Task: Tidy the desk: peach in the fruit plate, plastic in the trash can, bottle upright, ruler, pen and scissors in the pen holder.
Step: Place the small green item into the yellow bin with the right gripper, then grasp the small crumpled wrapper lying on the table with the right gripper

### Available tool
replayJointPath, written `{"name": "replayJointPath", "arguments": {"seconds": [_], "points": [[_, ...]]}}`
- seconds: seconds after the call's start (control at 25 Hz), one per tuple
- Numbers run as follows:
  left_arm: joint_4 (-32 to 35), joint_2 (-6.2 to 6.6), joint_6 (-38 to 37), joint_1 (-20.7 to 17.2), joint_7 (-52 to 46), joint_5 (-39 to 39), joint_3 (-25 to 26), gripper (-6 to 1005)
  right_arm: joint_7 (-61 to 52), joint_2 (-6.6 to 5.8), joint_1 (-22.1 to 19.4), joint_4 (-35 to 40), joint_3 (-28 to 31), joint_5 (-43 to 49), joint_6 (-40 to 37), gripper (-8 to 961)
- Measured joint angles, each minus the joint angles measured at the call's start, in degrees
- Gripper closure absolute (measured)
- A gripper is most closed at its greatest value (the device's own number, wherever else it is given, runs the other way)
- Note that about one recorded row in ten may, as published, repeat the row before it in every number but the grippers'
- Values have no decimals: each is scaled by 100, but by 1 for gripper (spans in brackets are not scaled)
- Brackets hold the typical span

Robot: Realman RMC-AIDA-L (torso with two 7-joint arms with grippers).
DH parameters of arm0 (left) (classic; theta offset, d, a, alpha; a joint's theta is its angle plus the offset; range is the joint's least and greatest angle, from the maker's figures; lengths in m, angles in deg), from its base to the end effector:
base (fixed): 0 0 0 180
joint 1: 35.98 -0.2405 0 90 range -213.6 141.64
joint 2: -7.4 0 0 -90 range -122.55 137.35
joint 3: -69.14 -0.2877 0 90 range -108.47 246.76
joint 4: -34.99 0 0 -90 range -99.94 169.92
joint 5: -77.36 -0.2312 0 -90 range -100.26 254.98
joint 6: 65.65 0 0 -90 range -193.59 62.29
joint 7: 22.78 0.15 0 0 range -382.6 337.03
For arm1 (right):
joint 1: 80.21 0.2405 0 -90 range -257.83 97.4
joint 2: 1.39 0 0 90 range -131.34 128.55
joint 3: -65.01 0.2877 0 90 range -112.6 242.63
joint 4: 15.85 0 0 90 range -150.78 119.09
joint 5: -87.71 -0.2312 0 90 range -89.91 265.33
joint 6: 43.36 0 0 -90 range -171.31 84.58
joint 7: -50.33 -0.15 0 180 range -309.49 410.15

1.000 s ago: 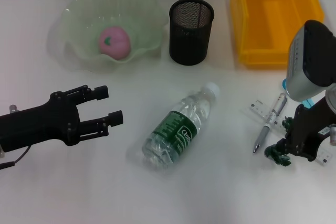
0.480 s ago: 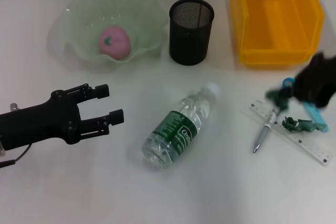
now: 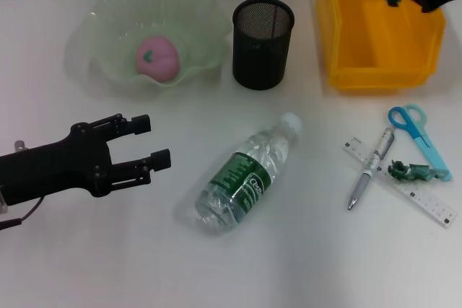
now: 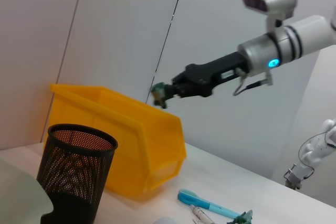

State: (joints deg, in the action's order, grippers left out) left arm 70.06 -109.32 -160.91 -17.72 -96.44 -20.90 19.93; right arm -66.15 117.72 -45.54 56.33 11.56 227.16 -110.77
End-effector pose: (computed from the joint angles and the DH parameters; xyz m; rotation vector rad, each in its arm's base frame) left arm -0.3319 0.2968 -0.0117 -2.6594 -0.6728 -0.9248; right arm 0.2297 0.4612 0.0719 -2.3160 0.5565 0.0366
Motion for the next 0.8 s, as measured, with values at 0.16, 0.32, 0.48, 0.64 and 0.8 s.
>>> {"name": "replayJointPath", "arguments": {"seconds": [0.16,0.32,0.48,0.64,0.8], "points": [[0,-4,-25,-12,0,0,17,248,-13,-3,117,-342,-31,2,348,942],[0,-7,-31,-14,0,0,28,249,-9,1,117,-334,-38,-30,324,843],[0,-8,-25,-16,0,0,22,250,84,-62,-15,104,0,-284,-849,697],[0,-5,-30,-16,0,0,26,251,308,-145,-70,453,-10,-292,-2166,508],[0,-3,-25,-13,0,0,29,252,595,-126,-161,792,-154,158,-3522,326]]}}
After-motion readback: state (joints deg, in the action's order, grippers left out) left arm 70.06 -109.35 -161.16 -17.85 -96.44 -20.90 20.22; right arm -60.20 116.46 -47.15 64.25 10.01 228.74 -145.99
